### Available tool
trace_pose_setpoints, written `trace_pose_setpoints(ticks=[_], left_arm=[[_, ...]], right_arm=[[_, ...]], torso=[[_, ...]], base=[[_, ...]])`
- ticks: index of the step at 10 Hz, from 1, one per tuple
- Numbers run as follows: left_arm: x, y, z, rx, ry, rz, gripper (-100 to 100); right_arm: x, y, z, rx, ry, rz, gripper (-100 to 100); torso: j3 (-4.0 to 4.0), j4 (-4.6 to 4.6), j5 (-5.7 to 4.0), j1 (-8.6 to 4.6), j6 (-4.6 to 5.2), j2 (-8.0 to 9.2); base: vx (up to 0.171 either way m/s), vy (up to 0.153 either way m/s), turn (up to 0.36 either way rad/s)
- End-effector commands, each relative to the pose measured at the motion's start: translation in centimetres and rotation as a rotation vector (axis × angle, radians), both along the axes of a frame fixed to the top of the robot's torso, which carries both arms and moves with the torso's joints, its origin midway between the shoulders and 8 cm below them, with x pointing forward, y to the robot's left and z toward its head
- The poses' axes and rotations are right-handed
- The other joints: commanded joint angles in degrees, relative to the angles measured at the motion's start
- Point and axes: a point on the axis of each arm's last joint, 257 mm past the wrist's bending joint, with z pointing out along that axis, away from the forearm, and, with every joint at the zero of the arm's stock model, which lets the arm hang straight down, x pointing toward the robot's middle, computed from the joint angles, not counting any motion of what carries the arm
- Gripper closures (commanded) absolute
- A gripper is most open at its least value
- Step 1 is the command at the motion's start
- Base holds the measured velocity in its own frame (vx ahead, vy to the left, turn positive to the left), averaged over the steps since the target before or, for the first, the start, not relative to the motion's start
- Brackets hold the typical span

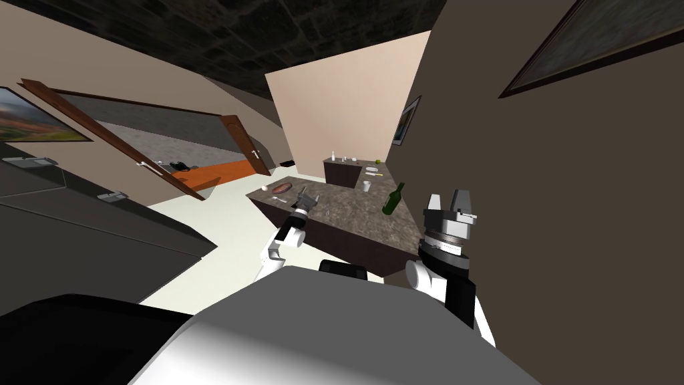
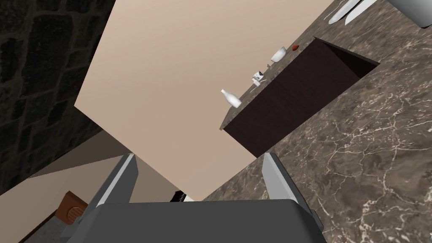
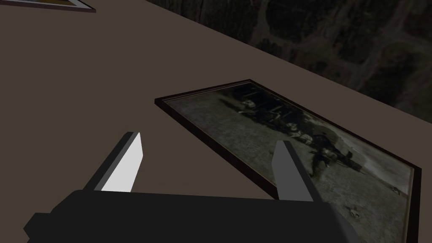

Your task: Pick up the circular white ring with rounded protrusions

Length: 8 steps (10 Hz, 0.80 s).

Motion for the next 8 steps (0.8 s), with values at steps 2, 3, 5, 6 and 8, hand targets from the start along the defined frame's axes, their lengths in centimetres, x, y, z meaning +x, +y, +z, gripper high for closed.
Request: trace_pose_setpoints(ticks=[2,3,5,6,8], left_arm=[[1.2,-0.3,-1.7,-0.070,0.072,-0.024,-100],[1.3,-0.3,-2.1,-0.078,0.088,-0.024,-100],[2.0,-0.5,-3.4,-0.125,0.142,-0.036,-100],[2.6,-0.7,-4.3,-0.163,0.176,-0.046,-100],[3.2,-0.9,-5.8,-0.209,0.235,-0.052,-100]], right_arm=[[0.0,0.0,0.0,0.000,0.000,0.000,0],[0.0,0.0,0.0,0.000,0.000,0.000,0],[0.0,0.0,0.0,0.000,0.000,0.000,0],[0.0,0.0,0.0,0.000,0.000,0.000,0],[0.0,0.0,0.0,0.000,0.000,0.000,0]], torso=[[0.00,0.00,0.00,0.00,0.00,0.00],[0.00,0.00,0.00,-0.01,0.00,0.00],[0.01,0.00,0.00,-0.01,0.00,0.01],[0.01,0.01,0.00,0.00,0.00,0.02],[0.00,0.00,0.00,0.00,-0.01,0.01]], base=[[0.002,-0.023,-0.004],[0.002,-0.022,-0.004],[-0.002,-0.024,-0.004],[-0.002,-0.025,-0.007],[0.001,-0.024,-0.004]])
